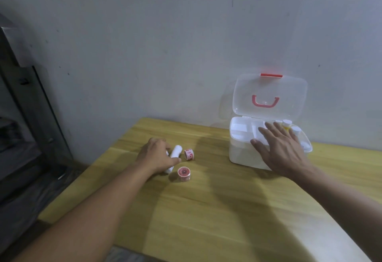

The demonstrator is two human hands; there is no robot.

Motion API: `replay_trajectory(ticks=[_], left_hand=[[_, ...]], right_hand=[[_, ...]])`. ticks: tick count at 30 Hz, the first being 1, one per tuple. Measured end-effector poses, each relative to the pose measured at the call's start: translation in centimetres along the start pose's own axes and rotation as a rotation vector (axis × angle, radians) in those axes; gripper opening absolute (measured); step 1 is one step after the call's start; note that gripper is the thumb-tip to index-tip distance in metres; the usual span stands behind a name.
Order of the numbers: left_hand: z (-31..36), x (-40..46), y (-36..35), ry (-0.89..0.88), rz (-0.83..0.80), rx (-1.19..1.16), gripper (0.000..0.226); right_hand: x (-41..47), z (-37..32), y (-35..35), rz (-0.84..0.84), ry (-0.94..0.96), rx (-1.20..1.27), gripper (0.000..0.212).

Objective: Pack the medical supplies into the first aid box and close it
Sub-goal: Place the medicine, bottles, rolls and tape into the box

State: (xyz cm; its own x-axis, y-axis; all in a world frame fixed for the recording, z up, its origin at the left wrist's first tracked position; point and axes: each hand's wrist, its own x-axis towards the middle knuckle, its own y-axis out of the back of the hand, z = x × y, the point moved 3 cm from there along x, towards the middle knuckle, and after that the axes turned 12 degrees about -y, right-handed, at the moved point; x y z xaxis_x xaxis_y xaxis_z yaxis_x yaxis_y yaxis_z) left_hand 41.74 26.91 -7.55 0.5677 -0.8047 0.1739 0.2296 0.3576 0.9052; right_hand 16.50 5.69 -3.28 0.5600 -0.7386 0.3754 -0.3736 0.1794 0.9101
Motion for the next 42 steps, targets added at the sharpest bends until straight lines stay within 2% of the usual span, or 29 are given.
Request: replay_trajectory(ticks=[6, 12, 17, 20, 24, 26, 31, 35, 38, 42], left_hand=[[0.7, 0.1, -0.5, -0.011, 0.025, 0.027, 0.045], [0.7, 0.2, -0.1, 0.052, 0.074, 0.023, 0.022], [2.2, 0.7, 1.4, 0.033, 0.198, 0.017, 0.023], [5.2, 2.4, 3.3, -0.038, 0.302, -0.065, 0.028], [11.2, 5.1, 5.2, -0.194, 0.372, -0.194, 0.025], [14.4, 6.2, 5.3, -0.259, 0.332, -0.267, 0.022], [20.6, 8.5, 2.8, -0.311, 0.084, -0.352, 0.027], [22.9, 10.0, 0.0, -0.243, -0.049, -0.419, 0.024], [24.0, 10.5, -1.4, -0.183, -0.106, -0.508, 0.016], [24.7, 11.1, -2.7, -0.134, -0.145, -0.551, 0.017]], right_hand=[[-1.2, 1.9, -0.2, 0.136, 0.034, 0.031, 0.065], [-2.1, 3.0, -0.8, 0.128, 0.055, 0.061, 0.06], [-2.5, 3.7, -0.9, 0.163, 0.051, 0.03, 0.057], [-2.6, 4.6, -0.1, 0.228, -0.018, 0.023, 0.057], [-2.8, 6.5, -0.1, 0.237, -0.154, 0.053, 0.071], [-2.8, 7.2, -0.5, 0.217, -0.177, 0.104, 0.077], [-3.1, 7.9, -2.0, 0.168, -0.128, 0.187, 0.081], [-3.2, 7.9, -2.4, 0.159, -0.133, 0.226, 0.08], [-3.2, 8.0, -2.5, 0.152, -0.132, 0.246, 0.078], [-3.2, 8.2, -2.5, 0.135, -0.12, 0.256, 0.074]])
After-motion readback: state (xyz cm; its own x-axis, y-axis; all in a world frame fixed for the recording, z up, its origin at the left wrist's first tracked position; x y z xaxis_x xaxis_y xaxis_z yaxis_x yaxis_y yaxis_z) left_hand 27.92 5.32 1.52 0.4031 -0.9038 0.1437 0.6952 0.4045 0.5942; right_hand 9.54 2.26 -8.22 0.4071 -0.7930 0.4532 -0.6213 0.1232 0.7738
